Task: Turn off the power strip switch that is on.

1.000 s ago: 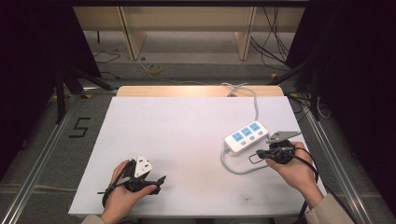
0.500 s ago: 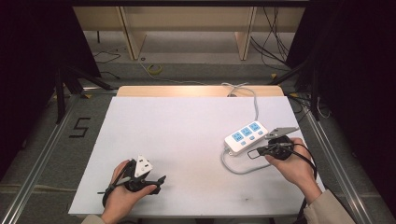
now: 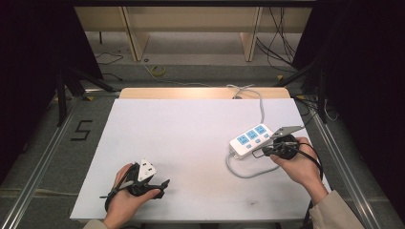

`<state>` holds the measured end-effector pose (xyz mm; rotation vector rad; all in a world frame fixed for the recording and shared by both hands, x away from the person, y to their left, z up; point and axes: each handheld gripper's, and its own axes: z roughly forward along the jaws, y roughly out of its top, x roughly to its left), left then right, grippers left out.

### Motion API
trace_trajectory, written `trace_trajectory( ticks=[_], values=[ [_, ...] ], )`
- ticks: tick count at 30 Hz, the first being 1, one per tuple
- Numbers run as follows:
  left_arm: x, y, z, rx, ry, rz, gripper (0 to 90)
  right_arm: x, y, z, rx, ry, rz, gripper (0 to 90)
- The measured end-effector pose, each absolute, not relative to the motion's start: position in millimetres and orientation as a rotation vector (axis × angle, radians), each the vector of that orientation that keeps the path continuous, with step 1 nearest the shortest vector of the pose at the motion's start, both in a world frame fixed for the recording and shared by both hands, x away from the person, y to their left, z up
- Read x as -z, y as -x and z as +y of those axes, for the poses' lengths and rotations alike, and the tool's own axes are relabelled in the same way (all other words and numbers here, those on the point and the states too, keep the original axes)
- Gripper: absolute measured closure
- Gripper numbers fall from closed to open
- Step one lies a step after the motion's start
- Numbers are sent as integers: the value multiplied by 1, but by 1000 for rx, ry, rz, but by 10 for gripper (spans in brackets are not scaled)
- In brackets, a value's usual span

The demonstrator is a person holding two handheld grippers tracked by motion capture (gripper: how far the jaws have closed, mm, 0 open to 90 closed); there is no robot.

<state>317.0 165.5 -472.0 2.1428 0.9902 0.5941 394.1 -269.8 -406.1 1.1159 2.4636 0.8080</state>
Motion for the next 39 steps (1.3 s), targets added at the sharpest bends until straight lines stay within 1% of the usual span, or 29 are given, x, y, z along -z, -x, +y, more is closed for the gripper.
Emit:
trace_trajectory(
  ticks=[39],
  values=[
    [472, -317, 165, -597, -2145, 988, 183, 399, -420, -254, -793, -1131, 2500, 900]
  ],
)
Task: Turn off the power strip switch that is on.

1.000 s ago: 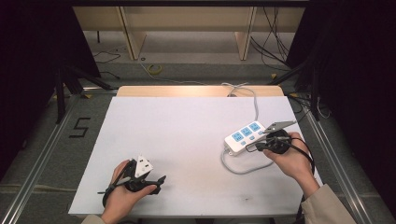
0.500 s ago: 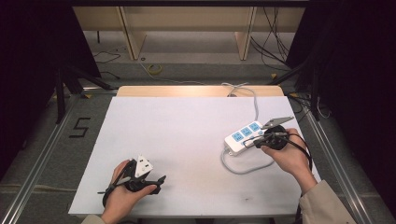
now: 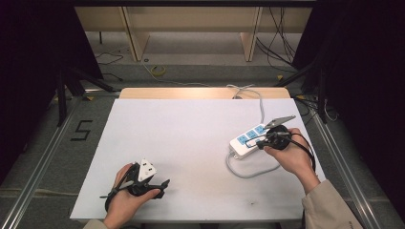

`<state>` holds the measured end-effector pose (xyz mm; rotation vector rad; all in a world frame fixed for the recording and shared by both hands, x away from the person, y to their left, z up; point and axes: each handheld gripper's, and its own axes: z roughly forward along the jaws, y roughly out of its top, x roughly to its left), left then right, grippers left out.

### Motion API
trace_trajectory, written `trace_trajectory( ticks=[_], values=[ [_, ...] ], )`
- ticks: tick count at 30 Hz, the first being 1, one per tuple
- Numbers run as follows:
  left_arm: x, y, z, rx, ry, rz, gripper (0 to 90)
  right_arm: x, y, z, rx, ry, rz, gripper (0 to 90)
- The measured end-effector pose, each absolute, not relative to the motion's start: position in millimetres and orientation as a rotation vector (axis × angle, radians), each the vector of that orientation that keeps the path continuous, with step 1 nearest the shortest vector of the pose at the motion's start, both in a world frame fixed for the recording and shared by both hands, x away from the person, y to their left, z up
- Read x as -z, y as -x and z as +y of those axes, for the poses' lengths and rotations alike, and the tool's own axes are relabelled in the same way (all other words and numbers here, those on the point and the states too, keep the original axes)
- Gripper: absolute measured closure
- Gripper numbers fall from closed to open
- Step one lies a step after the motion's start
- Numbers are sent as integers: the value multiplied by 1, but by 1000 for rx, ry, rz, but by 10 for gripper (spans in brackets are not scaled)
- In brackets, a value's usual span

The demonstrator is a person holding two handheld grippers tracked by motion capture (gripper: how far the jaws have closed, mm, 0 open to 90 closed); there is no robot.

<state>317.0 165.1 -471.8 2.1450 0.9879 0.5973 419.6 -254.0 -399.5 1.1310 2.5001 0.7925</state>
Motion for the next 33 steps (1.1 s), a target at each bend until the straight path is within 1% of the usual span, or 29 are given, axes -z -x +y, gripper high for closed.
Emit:
trace_trajectory(
  ticks=[33],
  values=[
    [472, -317, 165, -600, -2145, 987, 184, 405, -432, -245, -757, -1139, 2520, 900]
  ],
)
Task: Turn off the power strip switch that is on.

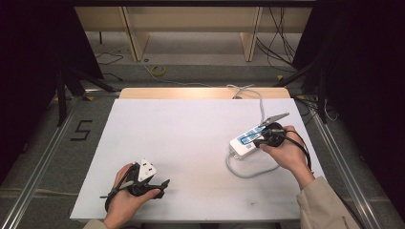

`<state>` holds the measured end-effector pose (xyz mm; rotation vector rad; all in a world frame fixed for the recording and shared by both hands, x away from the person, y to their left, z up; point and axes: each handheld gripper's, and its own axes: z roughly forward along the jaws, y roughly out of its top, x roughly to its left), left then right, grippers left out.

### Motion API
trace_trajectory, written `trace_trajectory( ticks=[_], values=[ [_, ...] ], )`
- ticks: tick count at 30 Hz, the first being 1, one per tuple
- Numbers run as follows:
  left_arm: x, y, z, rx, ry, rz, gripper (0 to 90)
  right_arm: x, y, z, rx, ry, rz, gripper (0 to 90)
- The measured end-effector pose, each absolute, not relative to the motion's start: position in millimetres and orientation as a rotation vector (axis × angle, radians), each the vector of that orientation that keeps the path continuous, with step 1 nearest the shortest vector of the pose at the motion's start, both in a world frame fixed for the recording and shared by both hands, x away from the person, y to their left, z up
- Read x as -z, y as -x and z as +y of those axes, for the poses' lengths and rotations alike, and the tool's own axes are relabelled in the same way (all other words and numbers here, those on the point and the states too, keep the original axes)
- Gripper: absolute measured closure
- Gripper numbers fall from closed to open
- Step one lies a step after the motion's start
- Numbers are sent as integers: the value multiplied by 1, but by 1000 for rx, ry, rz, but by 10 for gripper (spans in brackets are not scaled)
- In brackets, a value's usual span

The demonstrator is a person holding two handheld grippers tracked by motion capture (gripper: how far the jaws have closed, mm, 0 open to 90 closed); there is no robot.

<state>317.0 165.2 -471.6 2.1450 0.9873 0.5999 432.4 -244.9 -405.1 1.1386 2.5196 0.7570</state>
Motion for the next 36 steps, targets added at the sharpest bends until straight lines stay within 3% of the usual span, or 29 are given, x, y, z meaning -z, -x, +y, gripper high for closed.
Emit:
trace_trajectory(
  ticks=[36],
  values=[
    [471, -317, 165, -598, -2147, 984, 185, 417, -452, -235, -708, -1176, 2544, 900]
  ],
)
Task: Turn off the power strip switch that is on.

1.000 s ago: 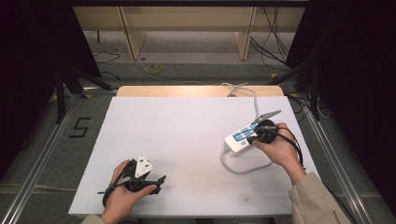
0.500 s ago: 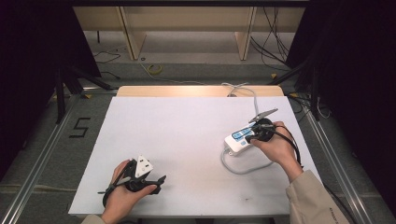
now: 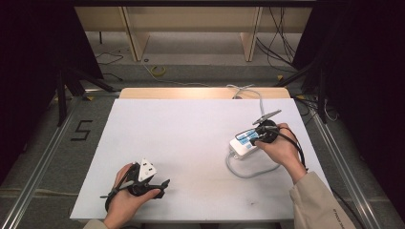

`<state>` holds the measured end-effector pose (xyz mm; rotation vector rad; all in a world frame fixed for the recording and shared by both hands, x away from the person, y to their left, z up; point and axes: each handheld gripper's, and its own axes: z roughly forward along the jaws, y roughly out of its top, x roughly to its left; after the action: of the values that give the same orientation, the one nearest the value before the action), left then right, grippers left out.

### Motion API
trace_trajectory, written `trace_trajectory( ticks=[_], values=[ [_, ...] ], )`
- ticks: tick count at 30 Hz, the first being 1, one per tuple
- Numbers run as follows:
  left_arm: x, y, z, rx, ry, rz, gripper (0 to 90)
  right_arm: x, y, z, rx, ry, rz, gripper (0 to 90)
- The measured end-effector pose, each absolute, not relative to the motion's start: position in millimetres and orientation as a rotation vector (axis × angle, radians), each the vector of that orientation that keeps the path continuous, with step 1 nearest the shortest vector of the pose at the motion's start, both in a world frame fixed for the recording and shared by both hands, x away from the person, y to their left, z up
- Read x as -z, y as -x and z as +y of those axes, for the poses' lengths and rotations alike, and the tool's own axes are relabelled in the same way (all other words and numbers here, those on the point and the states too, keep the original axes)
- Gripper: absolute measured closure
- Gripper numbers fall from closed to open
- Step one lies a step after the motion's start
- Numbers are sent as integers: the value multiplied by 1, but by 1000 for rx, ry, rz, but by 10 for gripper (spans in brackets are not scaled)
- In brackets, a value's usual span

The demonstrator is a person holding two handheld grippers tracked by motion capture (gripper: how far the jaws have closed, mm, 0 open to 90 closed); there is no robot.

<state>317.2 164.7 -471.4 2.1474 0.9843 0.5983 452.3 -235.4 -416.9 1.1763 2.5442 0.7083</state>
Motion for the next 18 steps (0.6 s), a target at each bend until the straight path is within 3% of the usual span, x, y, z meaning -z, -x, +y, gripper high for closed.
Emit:
trace_trajectory(
  ticks=[18],
  values=[
    [472, -317, 164, -595, -2146, 986, 185, 421, -459, -234, -685, -1195, 2553, 900]
  ],
)
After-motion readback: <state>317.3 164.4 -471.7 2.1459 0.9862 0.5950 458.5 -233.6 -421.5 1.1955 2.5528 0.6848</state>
